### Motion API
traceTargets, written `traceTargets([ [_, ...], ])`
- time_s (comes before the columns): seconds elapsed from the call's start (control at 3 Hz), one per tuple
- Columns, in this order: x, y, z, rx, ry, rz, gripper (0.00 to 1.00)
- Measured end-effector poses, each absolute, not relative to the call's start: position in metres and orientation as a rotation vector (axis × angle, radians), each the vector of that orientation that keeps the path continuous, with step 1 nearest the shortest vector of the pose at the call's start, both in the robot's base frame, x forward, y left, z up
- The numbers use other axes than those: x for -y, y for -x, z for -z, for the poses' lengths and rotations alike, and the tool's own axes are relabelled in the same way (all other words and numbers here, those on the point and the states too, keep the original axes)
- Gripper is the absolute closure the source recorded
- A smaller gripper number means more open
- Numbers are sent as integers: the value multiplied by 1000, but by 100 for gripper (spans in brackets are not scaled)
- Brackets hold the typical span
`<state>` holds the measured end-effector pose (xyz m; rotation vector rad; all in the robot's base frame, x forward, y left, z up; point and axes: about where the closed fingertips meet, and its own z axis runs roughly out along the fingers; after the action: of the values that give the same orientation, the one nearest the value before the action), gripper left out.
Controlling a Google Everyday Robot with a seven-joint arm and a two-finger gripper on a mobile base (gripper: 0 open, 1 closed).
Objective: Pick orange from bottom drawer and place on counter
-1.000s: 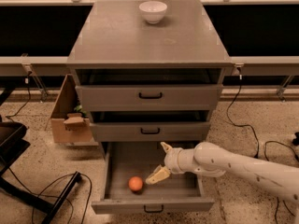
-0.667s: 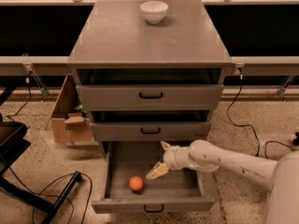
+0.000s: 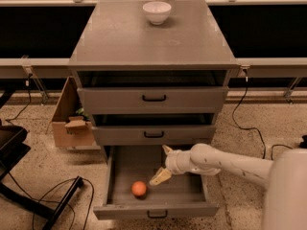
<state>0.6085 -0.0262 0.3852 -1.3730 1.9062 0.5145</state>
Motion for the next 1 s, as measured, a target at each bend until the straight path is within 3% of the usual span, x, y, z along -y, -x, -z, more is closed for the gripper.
traceTargets([
  [1.0, 30, -629, -214, -1868, 1506, -613, 0],
])
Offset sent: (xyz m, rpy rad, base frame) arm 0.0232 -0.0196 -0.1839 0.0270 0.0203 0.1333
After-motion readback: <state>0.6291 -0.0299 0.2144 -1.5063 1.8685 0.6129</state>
